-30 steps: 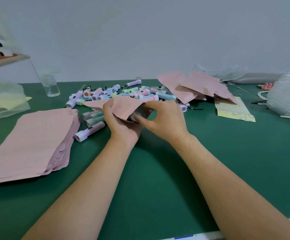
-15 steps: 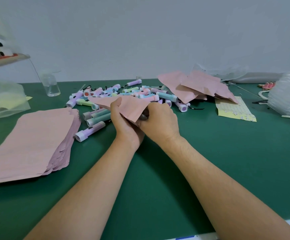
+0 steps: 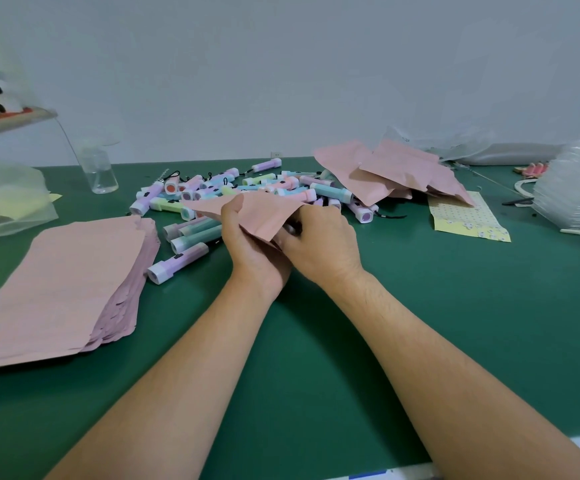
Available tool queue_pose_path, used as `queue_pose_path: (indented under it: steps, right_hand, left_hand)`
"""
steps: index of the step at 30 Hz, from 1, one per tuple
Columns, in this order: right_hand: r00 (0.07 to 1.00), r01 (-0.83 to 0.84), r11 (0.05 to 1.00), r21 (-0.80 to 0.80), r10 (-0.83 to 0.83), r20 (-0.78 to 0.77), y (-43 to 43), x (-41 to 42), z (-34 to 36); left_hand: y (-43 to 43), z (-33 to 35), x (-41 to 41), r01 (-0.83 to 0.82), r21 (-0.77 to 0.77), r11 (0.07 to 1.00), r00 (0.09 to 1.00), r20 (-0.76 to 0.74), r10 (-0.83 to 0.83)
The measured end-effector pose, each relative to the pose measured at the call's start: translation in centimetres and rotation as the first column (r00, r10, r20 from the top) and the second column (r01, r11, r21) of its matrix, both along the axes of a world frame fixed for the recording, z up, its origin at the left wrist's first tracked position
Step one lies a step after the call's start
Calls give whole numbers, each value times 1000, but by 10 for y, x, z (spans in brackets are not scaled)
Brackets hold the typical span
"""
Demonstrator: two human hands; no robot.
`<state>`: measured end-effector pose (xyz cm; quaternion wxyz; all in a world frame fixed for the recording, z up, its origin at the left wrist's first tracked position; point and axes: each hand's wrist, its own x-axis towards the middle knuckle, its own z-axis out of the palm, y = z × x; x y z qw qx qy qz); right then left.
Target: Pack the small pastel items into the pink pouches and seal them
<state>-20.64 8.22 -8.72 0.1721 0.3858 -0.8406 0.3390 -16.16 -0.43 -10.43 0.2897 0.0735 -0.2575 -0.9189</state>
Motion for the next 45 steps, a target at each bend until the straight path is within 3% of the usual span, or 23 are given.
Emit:
queue_pose_path:
  steps: [7,12,18,30,40,43,45]
  right_hand:
    - [968,-221,961,-168,195,-156,10,2,5]
    - [930,-298,940,-169,246,-275,17,-1,5]
    - [938,-242,968,72,252,-238,13,1,4]
    - [941,-307,941,143,323,-100,12,2,4]
    - [943,-314,934,173,327,-56,11,-1,2]
    - [925,-347,928,137,363,-115,13,-2,3]
    - [875,-430,903,-16,413,-253,17,1,4]
  left_hand:
    - [-16,3,8,76,54,996,995,-71,-72]
    - [-20,2,9,80,81,993,993,-89,-73]
    - [-14,6,9,81,77,994,997,-21,-79]
    - [-14,4,8,122,84,989,992,-15,-122]
    - [-14,1,8,111,15,994,994,19,-111]
    - [-15,1,10,125,36,992,992,3,-125]
    - [-16,1,10,141,31,990,990,-21,-140]
